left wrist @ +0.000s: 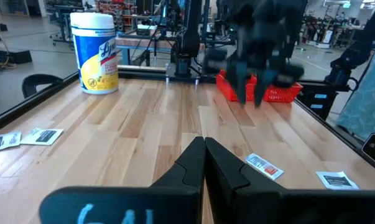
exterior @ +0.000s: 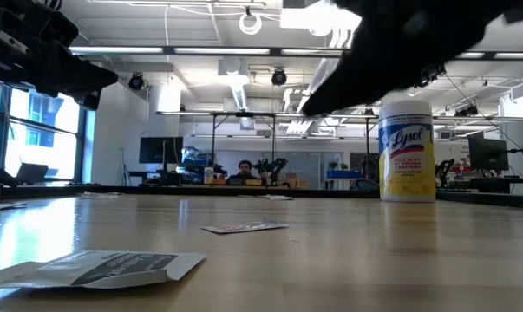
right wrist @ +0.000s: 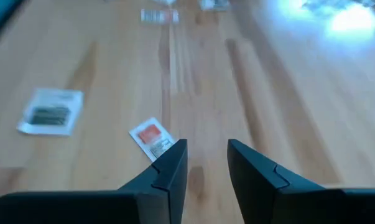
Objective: Pick & Place First Aid Supplies
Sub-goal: Put the white ointment pack into the top red bin
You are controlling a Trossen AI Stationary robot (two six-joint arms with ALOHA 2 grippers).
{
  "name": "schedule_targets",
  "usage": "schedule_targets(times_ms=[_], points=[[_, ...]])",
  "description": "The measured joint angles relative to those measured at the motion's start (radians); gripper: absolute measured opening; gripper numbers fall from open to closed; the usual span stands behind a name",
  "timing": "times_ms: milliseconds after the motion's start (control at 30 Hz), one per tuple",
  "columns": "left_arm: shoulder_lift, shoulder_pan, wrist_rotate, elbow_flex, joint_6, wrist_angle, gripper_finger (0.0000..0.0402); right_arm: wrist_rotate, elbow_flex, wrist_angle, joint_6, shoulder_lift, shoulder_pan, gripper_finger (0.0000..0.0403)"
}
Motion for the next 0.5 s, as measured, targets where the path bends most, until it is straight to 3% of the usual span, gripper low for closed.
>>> schedule_targets(times_ms=[233, 500], points=[[0.000, 0.000, 0.000, 0.000, 0.000, 0.000, 0.0001, -0.110, 0.106, 0.028, -0.048, 0.216, -0.057, 0.0132], [0.000, 0.000, 0.000, 0.000, 0.000, 0.000, 0.0001, -0.138, 0.140, 0.034, -0.051, 0.288, -0.084, 0.0167]])
